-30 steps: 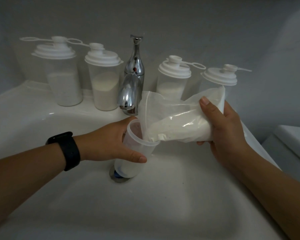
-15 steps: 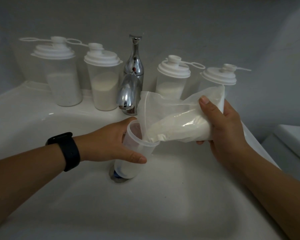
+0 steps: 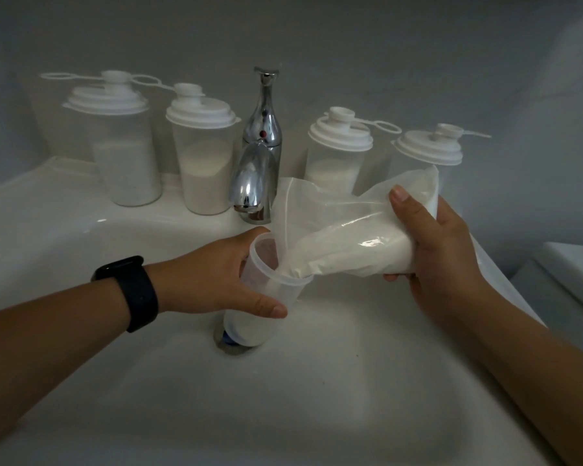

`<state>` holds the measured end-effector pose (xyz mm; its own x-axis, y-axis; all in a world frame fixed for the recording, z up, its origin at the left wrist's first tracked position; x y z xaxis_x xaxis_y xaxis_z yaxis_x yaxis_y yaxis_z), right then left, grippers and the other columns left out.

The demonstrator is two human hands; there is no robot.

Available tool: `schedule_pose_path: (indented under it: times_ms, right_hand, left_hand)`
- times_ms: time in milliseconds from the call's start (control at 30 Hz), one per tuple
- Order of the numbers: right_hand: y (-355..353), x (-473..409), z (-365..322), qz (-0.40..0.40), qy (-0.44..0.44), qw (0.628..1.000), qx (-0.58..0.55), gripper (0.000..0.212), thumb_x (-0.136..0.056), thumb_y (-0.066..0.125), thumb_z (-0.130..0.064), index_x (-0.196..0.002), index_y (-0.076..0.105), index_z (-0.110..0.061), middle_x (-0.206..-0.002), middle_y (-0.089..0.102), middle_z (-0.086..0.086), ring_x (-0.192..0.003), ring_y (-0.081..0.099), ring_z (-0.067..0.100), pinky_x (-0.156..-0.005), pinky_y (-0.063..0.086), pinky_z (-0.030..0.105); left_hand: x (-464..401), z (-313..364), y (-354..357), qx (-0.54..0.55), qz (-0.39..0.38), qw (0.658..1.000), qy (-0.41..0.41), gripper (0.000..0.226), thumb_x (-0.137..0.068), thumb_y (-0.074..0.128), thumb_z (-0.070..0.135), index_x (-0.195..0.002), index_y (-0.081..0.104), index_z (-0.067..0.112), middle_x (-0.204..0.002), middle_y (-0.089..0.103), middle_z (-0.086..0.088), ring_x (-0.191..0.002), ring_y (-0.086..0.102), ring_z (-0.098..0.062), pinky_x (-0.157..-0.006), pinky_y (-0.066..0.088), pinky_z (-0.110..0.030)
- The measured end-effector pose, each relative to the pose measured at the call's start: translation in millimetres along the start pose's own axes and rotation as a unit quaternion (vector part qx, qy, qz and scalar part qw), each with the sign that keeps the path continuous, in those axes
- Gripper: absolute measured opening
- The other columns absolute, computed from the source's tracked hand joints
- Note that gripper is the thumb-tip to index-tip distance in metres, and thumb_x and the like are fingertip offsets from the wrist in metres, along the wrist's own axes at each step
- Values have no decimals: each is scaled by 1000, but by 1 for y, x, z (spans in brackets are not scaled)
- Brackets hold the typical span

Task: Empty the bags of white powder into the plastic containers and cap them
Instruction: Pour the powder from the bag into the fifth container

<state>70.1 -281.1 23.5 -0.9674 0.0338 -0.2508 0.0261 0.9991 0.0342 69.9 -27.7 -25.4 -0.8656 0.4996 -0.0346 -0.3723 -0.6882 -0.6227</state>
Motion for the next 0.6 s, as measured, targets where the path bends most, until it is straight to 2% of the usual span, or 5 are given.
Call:
schedule_pose_path:
  times_ms: [367, 433, 600]
  right_hand:
    - [-1, 1, -1, -6, 1, 1000, 0, 42, -85, 69, -48, -112, 66, -16, -88, 74, 9, -69, 71, 26, -41, 46, 29]
    - [0, 1, -1, -4, 4, 1000, -1, 46, -81, 68, -49, -113, 65, -16, -88, 74, 9, -69, 71, 26, -40, 46, 29]
    - [0, 1, -1, -3, -2, 1000, -2, 42, -85, 72, -49, -112, 65, -17, -87, 74, 9, -68, 71, 27, -41, 46, 28]
  left_hand:
    - [0, 1, 1, 1, -4, 1000, -1, 87, -67, 90, 43, -138, 39, 51, -132, 51, 43, -125, 50, 15, -94, 43, -3]
    - [0, 0, 1, 0, -2, 1000, 1, 89, -67, 90, 43, -140, 39, 49, -133, 52, 42, -125, 50, 14, -95, 43, -4]
    - [-1, -1, 1, 3, -5, 1000, 3, 92, -68, 90, 42, -145, 39, 45, -136, 52, 40, -127, 50, 12, -97, 43, -5]
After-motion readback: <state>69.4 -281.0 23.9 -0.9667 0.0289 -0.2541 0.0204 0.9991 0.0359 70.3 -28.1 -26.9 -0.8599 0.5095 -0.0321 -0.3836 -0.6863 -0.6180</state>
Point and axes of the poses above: each hand's wrist, its own x-axis away from the middle knuckle, its own y-axis out of the palm, z = x × y, the point moved 3 cm from there along -x, towards the middle knuckle
